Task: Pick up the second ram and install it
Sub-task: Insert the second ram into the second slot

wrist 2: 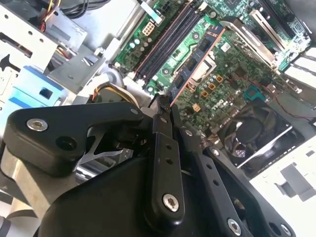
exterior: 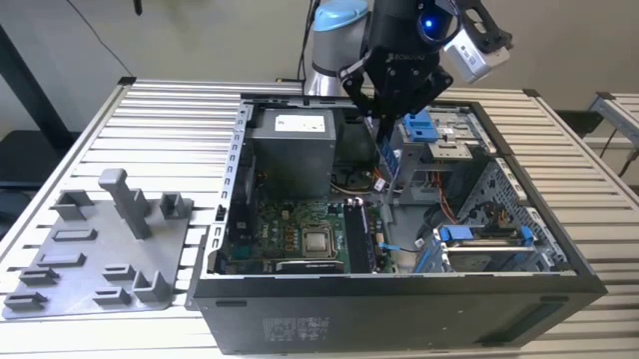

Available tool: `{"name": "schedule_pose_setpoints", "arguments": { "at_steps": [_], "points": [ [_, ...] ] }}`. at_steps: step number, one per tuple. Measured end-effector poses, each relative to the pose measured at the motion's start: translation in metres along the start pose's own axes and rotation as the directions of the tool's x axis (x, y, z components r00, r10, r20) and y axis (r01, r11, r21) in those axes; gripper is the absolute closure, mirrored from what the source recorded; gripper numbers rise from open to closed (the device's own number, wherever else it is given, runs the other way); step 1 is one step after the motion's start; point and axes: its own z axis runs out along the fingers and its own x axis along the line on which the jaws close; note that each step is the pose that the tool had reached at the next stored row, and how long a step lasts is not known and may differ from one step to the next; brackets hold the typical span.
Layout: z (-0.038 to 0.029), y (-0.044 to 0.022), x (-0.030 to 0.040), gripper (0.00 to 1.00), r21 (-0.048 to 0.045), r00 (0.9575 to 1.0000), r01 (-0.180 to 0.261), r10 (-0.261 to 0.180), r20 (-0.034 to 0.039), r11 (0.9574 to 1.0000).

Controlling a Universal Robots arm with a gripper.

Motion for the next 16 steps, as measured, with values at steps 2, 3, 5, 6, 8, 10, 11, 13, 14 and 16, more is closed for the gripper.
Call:
{"name": "schedule_pose_setpoints", "arguments": {
  "at_steps": [2,3,5,6,8,10,11,13,14,16],
  "points": [
    [0.0010,0.0000,0.0000,0.86,0.0000,1.0000,-0.001,0.001,0.0000,1.0000],
    [0.0015,0.0000,0.0000,0.86,0.0000,1.0000,-0.002,0.002,0.0000,1.0000],
    [0.0026,0.0000,0.0001,0.86,0.0000,1.0000,-0.003,0.003,0.0000,1.0000],
    [0.0032,0.0001,0.0001,0.86,0.0000,1.0000,-0.004,0.004,0.0000,1.0000],
    [0.0043,0.0001,0.0000,0.86,0.0001,1.0000,-0.005,0.005,-0.0001,1.0000],
    [0.0054,0.0001,0.0000,0.86,0.0000,1.0000,-0.006,0.006,-0.0001,1.0000],
    [0.0061,0.0002,0.0000,0.86,0.0000,1.0000,-0.007,0.007,-0.0001,1.0000],
    [0.0072,0.0002,0.0000,0.86,0.0000,1.0000,-0.008,0.008,-0.0001,1.0000],
    [0.0078,0.0002,0.0000,0.86,0.0000,1.0000,-0.008,0.008,-0.0001,1.0000],
    [0.0091,0.0003,-0.0001,0.86,0.0000,1.0000,-0.010,0.010,-0.0001,1.0000]
  ]
}}
